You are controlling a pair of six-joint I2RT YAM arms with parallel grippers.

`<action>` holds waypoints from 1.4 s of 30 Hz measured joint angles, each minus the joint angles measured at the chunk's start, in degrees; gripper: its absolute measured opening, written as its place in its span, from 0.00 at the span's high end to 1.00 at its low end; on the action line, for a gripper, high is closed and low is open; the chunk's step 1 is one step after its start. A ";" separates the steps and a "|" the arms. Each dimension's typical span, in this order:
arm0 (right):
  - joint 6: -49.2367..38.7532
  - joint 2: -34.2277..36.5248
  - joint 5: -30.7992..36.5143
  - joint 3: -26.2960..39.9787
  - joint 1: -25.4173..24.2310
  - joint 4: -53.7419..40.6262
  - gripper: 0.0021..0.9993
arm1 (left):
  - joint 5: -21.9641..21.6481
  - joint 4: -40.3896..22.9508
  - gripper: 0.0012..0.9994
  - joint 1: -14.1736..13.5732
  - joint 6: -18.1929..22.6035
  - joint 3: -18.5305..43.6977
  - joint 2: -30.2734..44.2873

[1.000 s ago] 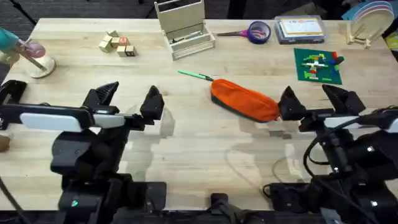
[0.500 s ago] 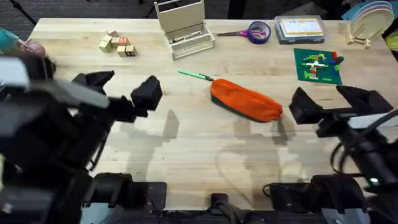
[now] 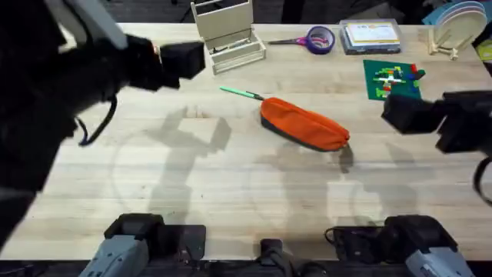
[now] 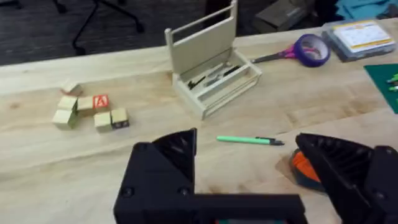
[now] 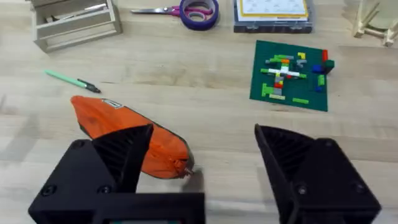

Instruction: Unzip the bag, pick up the pens from the table one at a time and place them inside, then zip the bag closed.

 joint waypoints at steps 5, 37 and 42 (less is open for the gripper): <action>0.00 5.92 0.00 6.73 0.00 -2.90 0.00 | 1.15 -0.43 0.01 -2.34 1.91 4.16 4.91; 0.00 8.06 -0.02 10.31 0.00 -4.03 0.00 | 25.80 -1.81 0.01 -14.01 56.14 5.06 17.85; 0.00 8.06 -0.02 10.31 0.00 -4.05 0.00 | 31.43 -1.18 0.01 -14.01 61.06 5.06 23.48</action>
